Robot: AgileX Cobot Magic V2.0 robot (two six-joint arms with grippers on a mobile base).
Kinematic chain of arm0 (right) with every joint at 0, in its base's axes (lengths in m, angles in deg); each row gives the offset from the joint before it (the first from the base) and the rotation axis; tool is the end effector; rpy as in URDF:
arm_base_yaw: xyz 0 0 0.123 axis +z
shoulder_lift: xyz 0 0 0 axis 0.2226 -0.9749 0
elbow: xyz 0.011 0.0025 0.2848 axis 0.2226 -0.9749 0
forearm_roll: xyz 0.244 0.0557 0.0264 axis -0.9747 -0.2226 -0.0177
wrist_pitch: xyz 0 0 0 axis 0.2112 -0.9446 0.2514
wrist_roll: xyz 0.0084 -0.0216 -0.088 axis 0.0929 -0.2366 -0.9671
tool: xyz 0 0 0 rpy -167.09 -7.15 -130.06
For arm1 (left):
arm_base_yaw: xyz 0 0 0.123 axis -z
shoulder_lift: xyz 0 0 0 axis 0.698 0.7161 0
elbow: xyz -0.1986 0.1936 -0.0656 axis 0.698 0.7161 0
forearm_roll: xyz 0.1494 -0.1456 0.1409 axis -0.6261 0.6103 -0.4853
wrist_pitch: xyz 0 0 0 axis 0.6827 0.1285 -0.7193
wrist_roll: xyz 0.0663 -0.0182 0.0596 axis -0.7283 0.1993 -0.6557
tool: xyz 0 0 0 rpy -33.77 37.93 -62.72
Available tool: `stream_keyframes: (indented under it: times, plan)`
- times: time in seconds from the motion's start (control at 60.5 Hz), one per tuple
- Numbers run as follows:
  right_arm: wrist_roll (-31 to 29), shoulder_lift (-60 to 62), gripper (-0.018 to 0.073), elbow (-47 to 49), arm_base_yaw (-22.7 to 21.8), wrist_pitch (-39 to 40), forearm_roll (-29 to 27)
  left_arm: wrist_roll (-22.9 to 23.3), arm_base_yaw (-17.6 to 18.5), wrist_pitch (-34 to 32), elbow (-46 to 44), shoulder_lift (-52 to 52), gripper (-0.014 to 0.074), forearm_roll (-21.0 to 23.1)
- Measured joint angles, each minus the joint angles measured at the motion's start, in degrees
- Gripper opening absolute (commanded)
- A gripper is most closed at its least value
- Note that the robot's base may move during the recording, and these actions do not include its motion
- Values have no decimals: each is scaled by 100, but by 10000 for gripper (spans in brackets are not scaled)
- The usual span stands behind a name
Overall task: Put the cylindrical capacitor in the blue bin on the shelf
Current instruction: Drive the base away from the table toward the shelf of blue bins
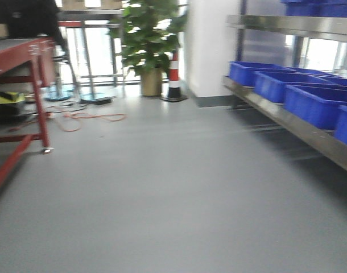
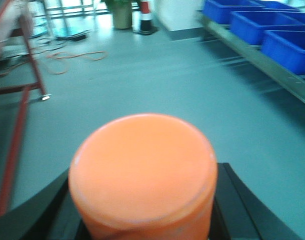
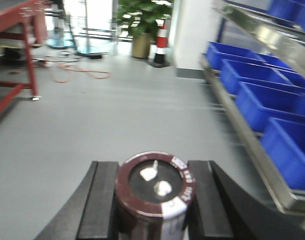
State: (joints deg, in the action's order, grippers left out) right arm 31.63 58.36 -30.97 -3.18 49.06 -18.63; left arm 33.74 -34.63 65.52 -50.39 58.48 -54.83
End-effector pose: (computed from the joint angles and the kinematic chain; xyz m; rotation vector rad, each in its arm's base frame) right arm 0.0611 0.0145 0.4027 -0.2297 1.7540 0.1233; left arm 0.1102 -0.0192 0.4068 0.2060 1.8780 -0.0889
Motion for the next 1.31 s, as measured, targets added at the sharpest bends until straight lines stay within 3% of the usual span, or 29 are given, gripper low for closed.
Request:
stream_keyframes:
  times: [1.306]
  plan:
    - [0, 0, -162, 0, 0, 22, 0, 0, 0, -35, 0, 0, -111, 0]
